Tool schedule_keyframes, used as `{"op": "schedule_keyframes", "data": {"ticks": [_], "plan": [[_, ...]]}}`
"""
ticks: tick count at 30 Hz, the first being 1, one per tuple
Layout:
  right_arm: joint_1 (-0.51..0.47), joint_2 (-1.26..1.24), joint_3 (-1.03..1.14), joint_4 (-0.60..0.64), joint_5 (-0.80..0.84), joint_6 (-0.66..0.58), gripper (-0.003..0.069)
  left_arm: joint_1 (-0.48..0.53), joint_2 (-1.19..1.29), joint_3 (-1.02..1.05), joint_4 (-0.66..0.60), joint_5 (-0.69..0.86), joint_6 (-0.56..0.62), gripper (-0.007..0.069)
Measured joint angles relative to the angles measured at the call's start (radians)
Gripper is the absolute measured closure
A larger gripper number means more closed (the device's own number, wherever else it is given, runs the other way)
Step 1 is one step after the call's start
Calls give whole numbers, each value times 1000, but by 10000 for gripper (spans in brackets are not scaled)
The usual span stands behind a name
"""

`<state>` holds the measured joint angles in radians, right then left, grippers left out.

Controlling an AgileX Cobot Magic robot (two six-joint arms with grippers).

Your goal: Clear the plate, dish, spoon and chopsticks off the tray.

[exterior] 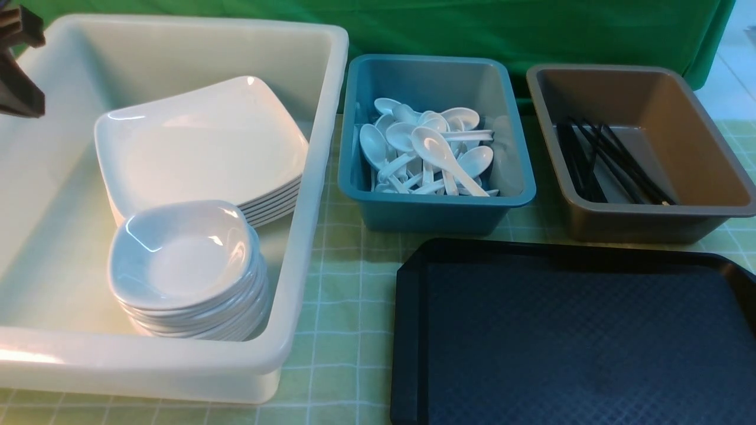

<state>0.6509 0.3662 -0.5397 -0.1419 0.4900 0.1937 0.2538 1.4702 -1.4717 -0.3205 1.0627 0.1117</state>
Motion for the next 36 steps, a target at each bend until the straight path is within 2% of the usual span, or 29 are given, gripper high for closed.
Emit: {"op": "schedule_keyframes", "data": {"ticks": [7,11,13,16,18,26,36], "plan": [[-8,-21,110,0,-153,0,591,0,-1,0,16,0,0,633],[-87,-91,202,0,-248,0,583,0,-1,0,20,-6,0,633],[-157,-140,252,-1,-265,0,573,0,-1,0,21,-6,0,633],[-345,-260,384,-18,-269,0,560,0,-1,0,23,8,0,633],[-420,-306,441,-21,-267,2,556,0,-1,0,23,18,3,633],[-630,-364,546,-7,-264,2,545,0,-1,0,23,63,75,633],[-655,-364,546,57,-267,2,523,0,-15,0,-8,150,102,633]]}}
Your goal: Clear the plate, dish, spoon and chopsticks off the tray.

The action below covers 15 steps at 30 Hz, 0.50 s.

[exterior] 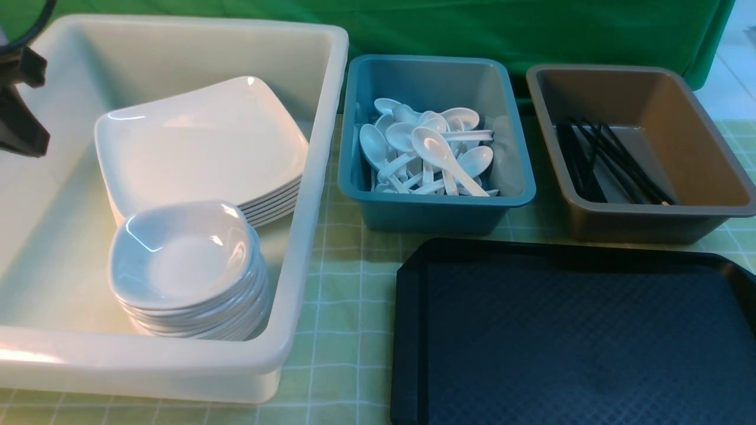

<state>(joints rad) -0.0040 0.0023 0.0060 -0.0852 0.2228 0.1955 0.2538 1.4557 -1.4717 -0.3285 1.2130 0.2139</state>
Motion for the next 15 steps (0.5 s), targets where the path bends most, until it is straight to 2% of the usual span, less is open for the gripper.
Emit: {"op": "schedule_keyframes", "data": {"ticks": [8,15], "plan": [[-2,0,0,4,0,0,512,0,-102,18,-75,-1,24,633],[-4,0,0,4,0,0,494,0,-276,189,-81,-1,51,633]]}}
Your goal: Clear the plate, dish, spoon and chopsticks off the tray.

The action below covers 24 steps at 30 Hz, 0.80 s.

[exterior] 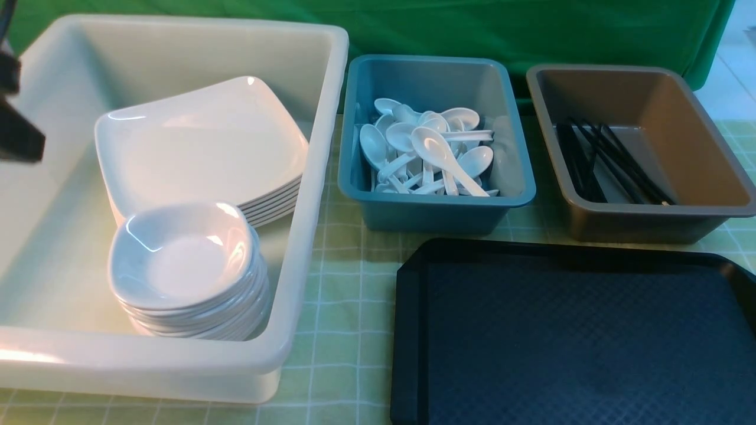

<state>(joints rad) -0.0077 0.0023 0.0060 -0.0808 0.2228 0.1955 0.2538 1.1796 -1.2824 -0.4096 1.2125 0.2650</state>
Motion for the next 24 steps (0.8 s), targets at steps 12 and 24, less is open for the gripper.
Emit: {"op": "schedule_keyframes", "data": {"ticks": [12,24], "plan": [[0,0,0,2,3,-299,466,0,-307,366,-11,-88,26,633],[0,0,0,27,2,-308,452,0,-565,403,-11,-119,27,633]]}}
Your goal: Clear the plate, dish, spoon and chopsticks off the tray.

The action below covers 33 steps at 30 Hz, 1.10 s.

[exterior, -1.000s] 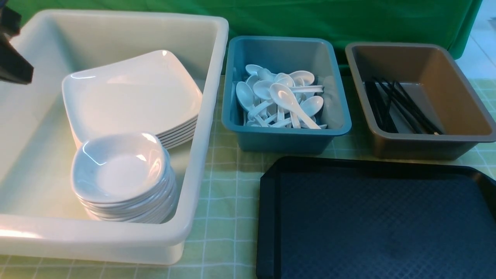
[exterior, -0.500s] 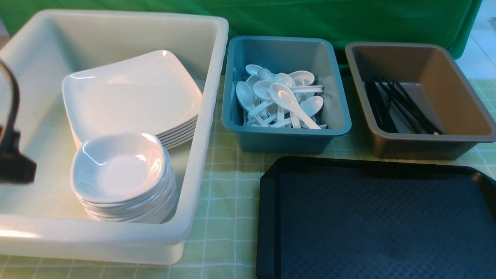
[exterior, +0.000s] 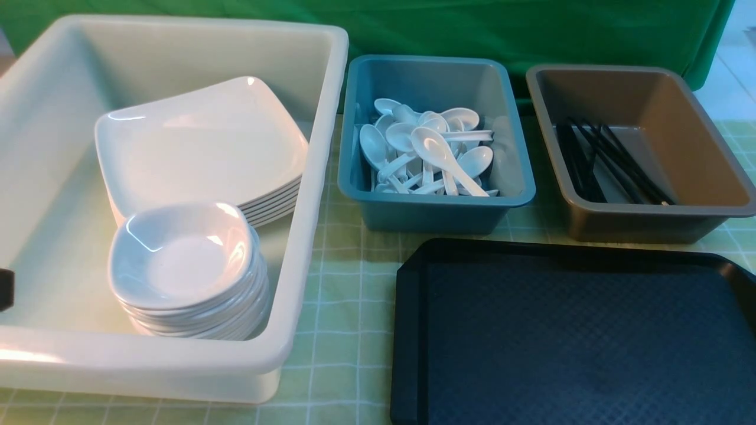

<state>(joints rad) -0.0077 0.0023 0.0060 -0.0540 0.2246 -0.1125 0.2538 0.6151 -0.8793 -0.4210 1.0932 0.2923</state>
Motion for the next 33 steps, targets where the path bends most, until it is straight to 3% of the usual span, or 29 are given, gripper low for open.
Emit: {"op": "schedule_keyframes", "data": {"ticks": [16,25,33], "plan": [[0,0,0,13,-2,-4,425,0,-231,2,0,29,4,633],[0,0,0,13,-2,-6,421,0,-351,2,-8,-309,-17,633],[0,0,0,14,-2,-6,421,0,-351,2,-8,-341,-22,633]]}}
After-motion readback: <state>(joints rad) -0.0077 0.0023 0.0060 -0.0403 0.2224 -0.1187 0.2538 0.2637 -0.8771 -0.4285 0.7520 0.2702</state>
